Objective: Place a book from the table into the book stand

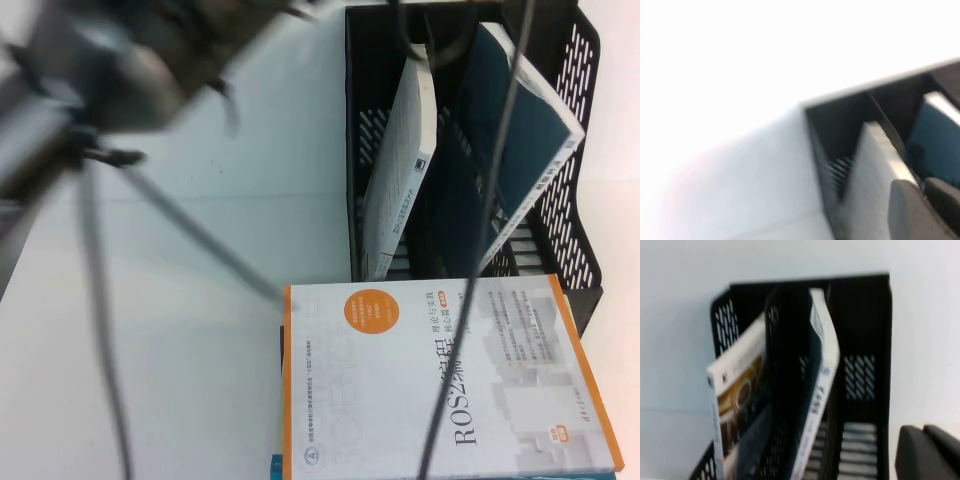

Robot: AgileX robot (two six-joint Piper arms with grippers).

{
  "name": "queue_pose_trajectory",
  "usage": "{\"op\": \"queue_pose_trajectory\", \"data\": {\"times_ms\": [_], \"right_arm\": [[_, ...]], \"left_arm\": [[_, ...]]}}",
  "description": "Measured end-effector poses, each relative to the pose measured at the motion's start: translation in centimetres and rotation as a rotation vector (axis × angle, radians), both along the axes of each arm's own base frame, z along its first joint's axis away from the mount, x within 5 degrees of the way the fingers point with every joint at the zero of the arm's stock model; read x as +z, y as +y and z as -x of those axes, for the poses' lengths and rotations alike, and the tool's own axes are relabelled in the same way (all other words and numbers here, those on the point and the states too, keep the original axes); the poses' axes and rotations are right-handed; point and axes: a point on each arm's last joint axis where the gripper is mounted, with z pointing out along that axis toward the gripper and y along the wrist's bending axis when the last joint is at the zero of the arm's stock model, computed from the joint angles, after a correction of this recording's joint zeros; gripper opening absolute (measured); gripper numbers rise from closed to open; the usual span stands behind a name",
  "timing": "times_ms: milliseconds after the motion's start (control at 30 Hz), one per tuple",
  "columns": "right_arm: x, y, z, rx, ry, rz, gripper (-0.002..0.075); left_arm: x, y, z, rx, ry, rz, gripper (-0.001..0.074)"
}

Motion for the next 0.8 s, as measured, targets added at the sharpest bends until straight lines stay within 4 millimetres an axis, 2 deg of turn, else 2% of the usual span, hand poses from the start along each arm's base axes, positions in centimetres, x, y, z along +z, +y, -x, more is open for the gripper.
{"op": "queue_pose_trajectory", "data": {"times_ms": [100, 167, 267, 367, 467, 567, 633, 700, 800], "right_arm": [[1.1, -0.1, 1.4, 0.034, -0.078, -0.022, 0.0009], [1.7, 0.3, 2.3, 0.103, -0.108, -0.105, 0.0009], [1.9, 2.0, 3.7, 0.32, -0.089, -0.274, 0.0009], [1.4, 4.2, 5.0, 0.608, 0.009, -0.308, 0.0009], [-0.7, 5.5, 6.1, 0.816, 0.243, -0.211, 0.0009], [-3.3, 5.2, 6.7, 0.841, 0.567, -0.044, 0.0009], [-4.3, 4.2, 6.9, 0.756, 0.747, 0.067, 0.0009], [-4.5, 3.0, 6.8, 0.625, 0.851, 0.157, 0.0009], [-3.8, 1.0, 6.2, 0.379, 0.888, 0.255, 0.0009]], "left_arm": [[3.8, 3.3, 2.8, -0.001, -0.078, -0.026, 0.0017], [6.2, 5.6, 4.9, -0.005, -0.135, -0.017, 0.0007], [9.6, 9.5, 8.8, -0.024, -0.232, 0.044, 0.0001], [10.8, 12.5, 12.3, -0.085, -0.308, 0.093, 0.0], [9.8, 14.1, 14.8, -0.167, -0.342, 0.137, 0.0], [7.9, 15.3, 16.8, -0.238, -0.383, 0.174, 0.0], [6.2, 15.8, 17.7, -0.27, -0.398, 0.176, 0.0], [3.8, 15.7, 17.8, -0.296, -0.386, 0.151, 0.0], [-0.1, 14.8, 17.1, -0.319, -0.349, 0.097, 0.0]]}}
